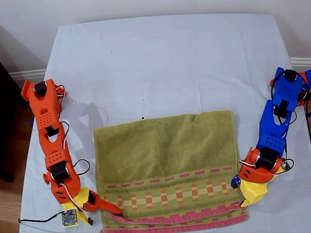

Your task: Fold the towel.

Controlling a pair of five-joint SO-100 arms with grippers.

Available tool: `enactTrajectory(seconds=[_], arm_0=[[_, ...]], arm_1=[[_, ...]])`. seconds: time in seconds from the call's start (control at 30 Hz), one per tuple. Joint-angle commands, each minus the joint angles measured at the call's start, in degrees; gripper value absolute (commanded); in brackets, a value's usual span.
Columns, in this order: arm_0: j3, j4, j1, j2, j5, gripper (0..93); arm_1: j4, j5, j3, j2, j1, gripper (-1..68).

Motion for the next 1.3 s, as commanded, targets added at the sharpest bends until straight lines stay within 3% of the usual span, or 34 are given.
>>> enactTrajectory(seconds=[0.0, 0.23, 0.33, 0.4, 0.5, 0.57, 0.63, 0.87, 0.97, 1.1, 1.27], arm_0=[[-2.1, 3.0, 0.1, 9.7, 1.1, 67.1], [-2.1, 8.5, -1.1, 16.4, 1.5, 60.8], [-2.1, 11.9, -2.8, 18.2, -3.0, 57.2], [-2.1, 11.9, -3.6, 18.9, -1.9, 37.9], [-2.1, 12.7, -4.9, 20.7, -2.4, 28.1], [-2.1, 17.1, -6.6, 22.8, -4.8, 14.5], [-2.1, 22.2, -7.9, 24.3, -8.9, 12.7], [-2.1, 26.0, -13.0, 25.9, -13.2, 11.0], [-2.1, 32.0, -15.5, 26.1, -16.3, 10.4], [-2.0, 32.2, -19.1, 26.3, -14.9, 9.0], [1.1, 32.2, -23.3, 28.5, -14.6, 25.2]], arm_1=[[4.0, -1.5, -5.3, 14.8, 1.8, 40.0], [7.0, -8.3, -4.5, 22.0, 6.0, 40.0], [7.0, -12.6, 1.2, 26.7, 8.0, 39.9], [7.0, -14.2, 9.6, 32.3, 9.2, 39.9], [7.0, -15.9, 23.5, 41.0, 11.1, 37.5], [7.0, -17.2, 32.0, 46.1, 12.4, 32.9], [7.0, -18.2, 38.1, 50.2, 13.6, 20.0], [7.0, -20.4, 55.6, 62.2, 18.8, 8.4], [7.0, -22.1, 61.1, 67.1, 20.3, 7.9], [7.0, -24.3, 67.2, 73.0, 23.4, 10.1], [7.0, -24.3, 72.5, 76.1, 26.7, 19.1]])
